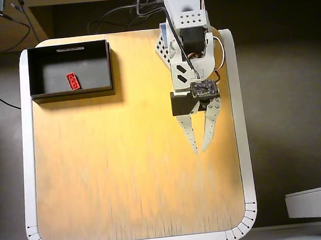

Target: Grasp a lego block and put it in the bin.

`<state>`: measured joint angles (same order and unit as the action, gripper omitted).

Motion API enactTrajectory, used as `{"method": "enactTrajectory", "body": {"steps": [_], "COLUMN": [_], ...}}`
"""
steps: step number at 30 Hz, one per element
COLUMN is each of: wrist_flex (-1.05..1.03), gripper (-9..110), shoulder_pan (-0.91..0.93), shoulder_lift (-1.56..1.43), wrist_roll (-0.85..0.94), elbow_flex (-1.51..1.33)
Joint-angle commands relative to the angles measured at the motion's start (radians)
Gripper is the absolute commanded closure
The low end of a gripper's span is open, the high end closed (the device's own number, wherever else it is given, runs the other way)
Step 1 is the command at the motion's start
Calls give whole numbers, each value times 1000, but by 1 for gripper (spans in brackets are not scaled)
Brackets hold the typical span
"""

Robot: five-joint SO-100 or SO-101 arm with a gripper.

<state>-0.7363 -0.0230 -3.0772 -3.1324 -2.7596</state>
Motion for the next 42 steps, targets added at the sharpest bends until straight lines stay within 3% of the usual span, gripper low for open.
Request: {"method": "enactTrajectory", "body": {"steps": [1,14,28,42], "wrist_flex": [58,58,-523,-572], "gripper": [101,101,101,101], "shoulder_pan": [-9,9,-26,-63], "shoulder_lift": [-104,-219,-219,-219], "wrist_roll": [-23,-3,138,160], "elbow_flex": [-100,-403,-414,-414]}}
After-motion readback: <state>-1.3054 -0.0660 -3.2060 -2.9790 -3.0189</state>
